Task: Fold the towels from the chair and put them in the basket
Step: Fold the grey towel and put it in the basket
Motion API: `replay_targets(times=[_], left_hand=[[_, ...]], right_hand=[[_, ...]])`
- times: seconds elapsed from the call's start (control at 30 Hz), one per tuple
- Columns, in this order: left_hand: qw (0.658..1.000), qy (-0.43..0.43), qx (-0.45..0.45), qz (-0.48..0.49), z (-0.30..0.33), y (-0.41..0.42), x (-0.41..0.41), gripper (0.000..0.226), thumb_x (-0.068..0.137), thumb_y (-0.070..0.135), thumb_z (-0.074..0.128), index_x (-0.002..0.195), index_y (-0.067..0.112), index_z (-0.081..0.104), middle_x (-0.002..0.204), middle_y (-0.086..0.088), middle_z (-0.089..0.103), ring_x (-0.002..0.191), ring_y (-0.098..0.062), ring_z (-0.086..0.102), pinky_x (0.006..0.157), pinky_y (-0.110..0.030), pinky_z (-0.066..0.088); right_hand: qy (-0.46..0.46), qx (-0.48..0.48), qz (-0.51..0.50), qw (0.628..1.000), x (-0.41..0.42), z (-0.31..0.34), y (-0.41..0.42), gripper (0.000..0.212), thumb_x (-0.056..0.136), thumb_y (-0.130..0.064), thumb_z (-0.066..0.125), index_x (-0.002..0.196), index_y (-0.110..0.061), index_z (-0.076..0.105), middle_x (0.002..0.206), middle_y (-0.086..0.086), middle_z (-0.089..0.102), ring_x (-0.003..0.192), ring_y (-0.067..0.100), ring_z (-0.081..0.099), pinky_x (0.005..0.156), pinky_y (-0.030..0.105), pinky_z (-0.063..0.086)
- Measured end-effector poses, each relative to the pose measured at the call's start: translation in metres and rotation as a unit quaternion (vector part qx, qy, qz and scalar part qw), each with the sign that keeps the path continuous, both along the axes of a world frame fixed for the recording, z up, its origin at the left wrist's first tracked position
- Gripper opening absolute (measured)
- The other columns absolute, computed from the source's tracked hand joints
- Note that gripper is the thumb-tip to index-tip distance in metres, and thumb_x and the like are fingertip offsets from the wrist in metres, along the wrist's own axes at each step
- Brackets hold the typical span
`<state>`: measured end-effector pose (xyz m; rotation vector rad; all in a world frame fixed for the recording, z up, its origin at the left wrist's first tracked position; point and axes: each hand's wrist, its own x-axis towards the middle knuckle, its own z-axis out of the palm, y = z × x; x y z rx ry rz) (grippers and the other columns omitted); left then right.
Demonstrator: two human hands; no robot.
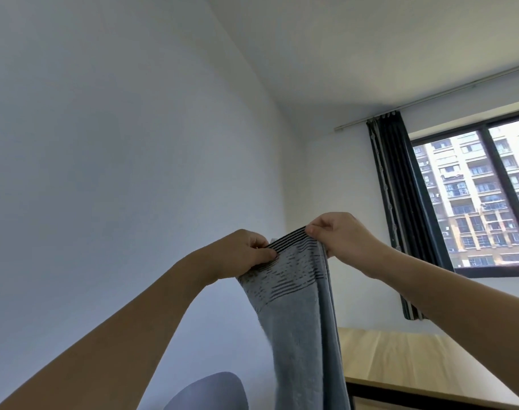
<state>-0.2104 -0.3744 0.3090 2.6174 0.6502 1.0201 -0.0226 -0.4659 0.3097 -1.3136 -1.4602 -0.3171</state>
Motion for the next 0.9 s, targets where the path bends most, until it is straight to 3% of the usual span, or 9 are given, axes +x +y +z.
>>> replay_targets(times=[0.07,0.2,0.33,0.47,0.53,0.6,0.67,0.8,0.9], left_hand=[[0.989,0.05,0.119,0.072,0.0,-0.003,0.002,0.025,0.098,0.035,0.046,0.081,0.021,0.059,0.082,0.004,0.061,0.077,-0.011,0.056,0.068,-0.027,0.043],[0.937,0.079,0.306,0.148,-0.001,-0.011,0.006,0.022,0.101,0.034,0.035,0.101,0.026,0.055,0.093,0.001,0.061,0.085,-0.016,0.056,0.073,-0.031,0.044],[0.895,0.006,0.416,0.164,-0.002,-0.024,0.009,0.022,0.1,0.028,0.038,0.121,0.02,0.04,0.094,0.002,0.061,0.075,-0.017,0.054,0.065,-0.034,0.047],[0.871,-0.043,0.459,0.169,0.009,-0.039,0.01,0.049,0.098,0.023,0.044,0.144,0.023,0.028,0.113,-0.007,0.052,0.077,-0.023,0.057,0.066,-0.036,0.049],[0.846,-0.056,0.502,0.169,0.019,-0.047,0.006,0.049,0.098,0.025,0.045,0.144,0.03,0.03,0.111,-0.003,0.047,0.069,-0.019,0.052,0.057,-0.029,0.041],[0.838,-0.054,0.518,0.164,0.025,-0.054,0.0,0.041,0.099,0.031,0.044,0.139,0.033,0.039,0.11,0.002,0.047,0.073,-0.013,0.05,0.059,-0.026,0.037],[0.873,-0.046,0.462,0.15,0.028,-0.059,-0.001,0.032,0.098,0.037,0.043,0.13,0.033,0.049,0.106,0.007,0.045,0.082,-0.01,0.049,0.067,-0.026,0.039],[0.975,0.0,0.216,0.042,0.032,-0.06,0.003,0.022,0.095,0.041,0.052,0.112,0.029,0.061,0.102,0.002,0.052,0.094,-0.015,0.055,0.085,-0.033,0.047],[0.996,-0.001,-0.035,-0.087,0.032,-0.063,-0.001,0.018,0.094,0.029,0.058,0.101,0.017,0.07,0.098,-0.001,0.071,0.086,-0.013,0.066,0.072,-0.026,0.054]], right_hand=[[-0.077,-0.014,-0.041,0.996,0.003,-0.003,-0.006,0.015,0.093,-0.024,0.056,0.088,-0.015,0.067,0.076,0.002,0.072,0.064,0.018,0.068,0.074,0.039,0.058],[-0.169,-0.035,-0.077,0.982,0.005,-0.001,-0.024,0.021,0.096,-0.023,0.053,0.11,-0.016,0.068,0.072,-0.005,0.07,0.05,-0.002,0.061,0.066,0.023,0.052],[-0.151,-0.036,-0.068,0.986,0.006,0.009,-0.042,0.015,0.094,-0.02,0.055,0.094,-0.013,0.068,0.08,0.007,0.074,0.063,0.016,0.07,0.074,0.036,0.058],[-0.093,-0.017,-0.022,0.995,0.007,0.022,-0.056,0.01,0.093,-0.016,0.057,0.089,-0.013,0.066,0.079,0.007,0.073,0.073,0.028,0.071,0.077,0.044,0.059],[-0.077,0.001,-0.014,0.997,0.007,0.027,-0.062,0.011,0.093,-0.017,0.057,0.089,-0.013,0.066,0.08,0.009,0.073,0.077,0.03,0.071,0.079,0.045,0.058],[-0.057,0.018,-0.003,0.998,0.007,0.029,-0.064,0.01,0.093,-0.018,0.057,0.089,-0.013,0.066,0.082,0.01,0.072,0.08,0.031,0.07,0.08,0.045,0.058],[-0.052,0.028,-0.002,0.998,0.005,0.03,-0.063,0.01,0.093,-0.018,0.057,0.089,-0.014,0.064,0.085,0.011,0.071,0.081,0.032,0.068,0.079,0.043,0.056],[-0.071,0.039,-0.02,0.997,0.001,0.028,-0.057,0.01,0.094,-0.019,0.055,0.089,-0.018,0.063,0.084,0.003,0.065,0.073,0.015,0.057,0.071,0.033,0.048],[-0.093,0.013,-0.03,0.995,-0.001,0.024,-0.054,0.011,0.095,-0.02,0.054,0.093,-0.016,0.064,0.078,-0.004,0.059,0.064,0.006,0.049,0.059,0.021,0.037]])
